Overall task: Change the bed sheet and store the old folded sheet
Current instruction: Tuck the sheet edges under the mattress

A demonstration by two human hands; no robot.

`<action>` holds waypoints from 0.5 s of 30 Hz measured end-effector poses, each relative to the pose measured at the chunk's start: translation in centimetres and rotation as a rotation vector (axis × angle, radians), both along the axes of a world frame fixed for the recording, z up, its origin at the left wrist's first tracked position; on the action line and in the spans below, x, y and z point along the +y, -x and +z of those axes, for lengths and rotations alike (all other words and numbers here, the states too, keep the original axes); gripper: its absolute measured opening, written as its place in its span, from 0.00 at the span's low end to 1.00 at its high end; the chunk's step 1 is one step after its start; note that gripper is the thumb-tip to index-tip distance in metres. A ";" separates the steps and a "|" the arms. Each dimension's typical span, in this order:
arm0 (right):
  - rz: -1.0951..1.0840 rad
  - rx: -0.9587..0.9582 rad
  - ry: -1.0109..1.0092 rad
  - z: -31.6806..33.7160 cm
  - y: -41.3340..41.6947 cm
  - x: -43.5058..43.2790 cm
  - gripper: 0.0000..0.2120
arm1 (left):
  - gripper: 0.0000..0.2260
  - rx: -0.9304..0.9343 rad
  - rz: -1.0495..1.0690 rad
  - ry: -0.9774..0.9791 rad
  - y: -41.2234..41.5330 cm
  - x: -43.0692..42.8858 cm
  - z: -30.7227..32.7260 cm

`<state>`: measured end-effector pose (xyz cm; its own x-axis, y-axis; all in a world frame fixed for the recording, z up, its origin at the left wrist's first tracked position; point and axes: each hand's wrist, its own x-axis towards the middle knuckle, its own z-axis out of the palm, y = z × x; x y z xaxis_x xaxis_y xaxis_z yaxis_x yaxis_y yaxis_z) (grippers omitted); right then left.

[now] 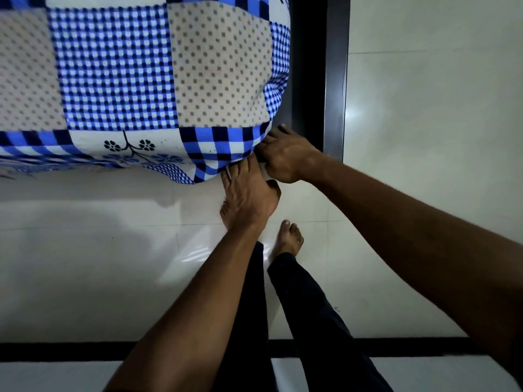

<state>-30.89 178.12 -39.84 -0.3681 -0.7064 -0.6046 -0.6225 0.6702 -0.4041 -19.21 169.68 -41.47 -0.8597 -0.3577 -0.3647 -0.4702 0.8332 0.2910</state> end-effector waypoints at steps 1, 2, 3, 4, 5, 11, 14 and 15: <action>0.009 0.020 0.003 -0.5 0.2 -0.4 0.31 | 0.36 0.029 -0.002 -0.036 0.0 -0.4 0.3; 0.020 0.034 -0.002 -0.8 0.3 -0.7 0.32 | 0.33 0.051 -0.003 -0.090 -0.1 -0.8 0.7; 0.025 0.031 -0.017 -1.0 0.2 -0.9 0.33 | 0.30 0.073 -0.006 -0.144 -0.6 -1.5 1.1; 0.022 0.018 -0.033 -1.0 0.0 -1.0 0.33 | 0.28 0.106 -0.015 -0.178 -1.5 -2.0 1.7; 0.013 0.004 -0.050 -0.8 -0.1 -1.1 0.33 | 0.25 0.145 -0.034 -0.187 -2.6 -2.5 2.2; -0.220 0.019 -0.003 1.8 -2.1 -0.7 0.22 | 0.23 0.236 -0.094 -0.030 -9.1 -8.6 4.7; -0.285 0.184 0.173 2.7 -6.0 -0.7 0.20 | 0.29 0.092 -0.183 0.030 -8.9 -13.0 3.9; -0.292 0.208 0.254 2.8 -7.4 -1.0 0.20 | 0.30 0.033 -0.244 0.033 -8.3 -14.1 3.5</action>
<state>-23.54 177.12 -37.05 -0.6702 -0.6709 -0.3174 -0.5068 0.7261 -0.4646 -10.95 155.58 -38.01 -0.9332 -0.1496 -0.3266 -0.2449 0.9301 0.2737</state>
